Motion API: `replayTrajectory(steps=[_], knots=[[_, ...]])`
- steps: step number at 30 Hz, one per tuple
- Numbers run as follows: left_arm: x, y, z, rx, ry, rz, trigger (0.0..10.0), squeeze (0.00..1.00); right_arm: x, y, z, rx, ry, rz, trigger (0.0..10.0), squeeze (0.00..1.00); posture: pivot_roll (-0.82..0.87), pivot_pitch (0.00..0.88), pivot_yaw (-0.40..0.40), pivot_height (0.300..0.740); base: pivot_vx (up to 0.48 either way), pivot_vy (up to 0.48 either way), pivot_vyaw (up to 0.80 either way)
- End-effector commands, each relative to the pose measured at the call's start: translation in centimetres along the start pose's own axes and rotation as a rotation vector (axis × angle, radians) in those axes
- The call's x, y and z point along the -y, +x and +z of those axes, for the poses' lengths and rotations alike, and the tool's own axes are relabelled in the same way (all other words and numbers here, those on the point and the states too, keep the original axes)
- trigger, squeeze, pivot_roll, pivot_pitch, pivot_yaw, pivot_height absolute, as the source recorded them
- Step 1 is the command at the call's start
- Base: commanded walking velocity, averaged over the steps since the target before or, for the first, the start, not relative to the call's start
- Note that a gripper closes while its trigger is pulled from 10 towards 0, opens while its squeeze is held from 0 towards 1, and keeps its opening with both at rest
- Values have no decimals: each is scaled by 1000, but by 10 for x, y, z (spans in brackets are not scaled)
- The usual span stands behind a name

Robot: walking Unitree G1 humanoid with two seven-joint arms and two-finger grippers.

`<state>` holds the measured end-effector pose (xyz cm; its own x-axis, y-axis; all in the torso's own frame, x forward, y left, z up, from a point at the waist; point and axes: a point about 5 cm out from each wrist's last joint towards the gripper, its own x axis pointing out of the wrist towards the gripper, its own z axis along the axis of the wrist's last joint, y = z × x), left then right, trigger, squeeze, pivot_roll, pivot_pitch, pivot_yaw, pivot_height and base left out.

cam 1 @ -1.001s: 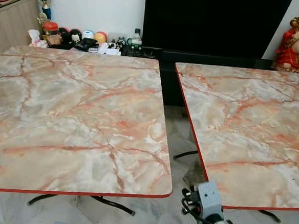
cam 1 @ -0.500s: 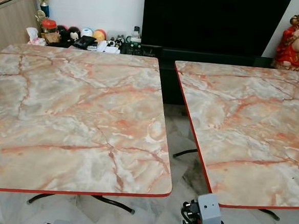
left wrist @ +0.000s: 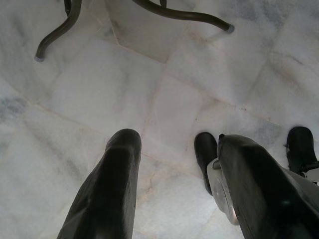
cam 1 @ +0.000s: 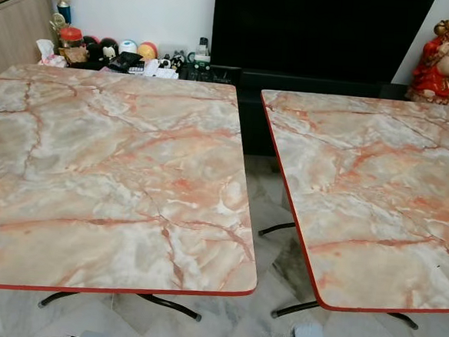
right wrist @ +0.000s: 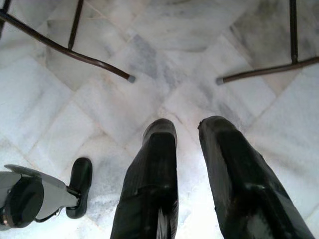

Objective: Setting the table

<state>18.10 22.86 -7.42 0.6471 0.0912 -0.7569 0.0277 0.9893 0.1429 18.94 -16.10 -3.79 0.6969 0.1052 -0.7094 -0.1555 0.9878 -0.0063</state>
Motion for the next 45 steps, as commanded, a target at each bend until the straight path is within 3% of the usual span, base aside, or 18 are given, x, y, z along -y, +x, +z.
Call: replayTrajectory(steps=[1, 9, 14, 16, 23, 28, 37, 41, 45], knots=[[2, -1, -6, -18, 2, -3, 10000, 0, 7, 1, -6, -17, 44, -36, 10000, 0, 7, 76, -52, 740, 0, 0, 0], [3, -1, -4, -15, 1, -5, 10000, 0, 23, 12, -34, -137, 209, -141, 10000, 0, 5, 78, -45, 740, 0, 0, 0], [2, -1, -3, -14, 3, -6, 10000, 0, 38, 15, -43, -154, 203, -234, 10000, 0, -4, 79, -40, 740, 0, 0, 0], [3, 0, -3, -13, 0, -6, 10000, 0, 46, 13, -46, -144, 244, -277, 10000, 0, -5, 77, -31, 740, 0, 0, 0], [2, 0, -2, -15, 4, -10, 10000, 0, 50, 9, -60, -170, 250, -288, 10000, 0, -25, 80, -13, 740, 0, 0, 0], [3, 2, 4, -2, 4, -11, 10000, 0, 49, 2, -81, -277, 191, -312, 10000, 0, -2, 79, -9, 740, 0, 0, 0], [0, 1, 1, -13, 19, -12, 10000, 0, 45, 8, -67, -173, 279, -302, 10000, 0, -28, 82, 4, 740, 0, 0, 0], [3, 1, 1, -9, 14, -15, 10000, 0, 42, 8, -68, -164, 226, -291, 10000, 0, -16, 87, -2, 740, 0, 0, 0], [4, 1, 1, -7, 6, -13, 10000, 0, 40, 10, -62, -111, 259, -290, 10000, 0, -20, 90, -1, 740, 0, 0, 0]])
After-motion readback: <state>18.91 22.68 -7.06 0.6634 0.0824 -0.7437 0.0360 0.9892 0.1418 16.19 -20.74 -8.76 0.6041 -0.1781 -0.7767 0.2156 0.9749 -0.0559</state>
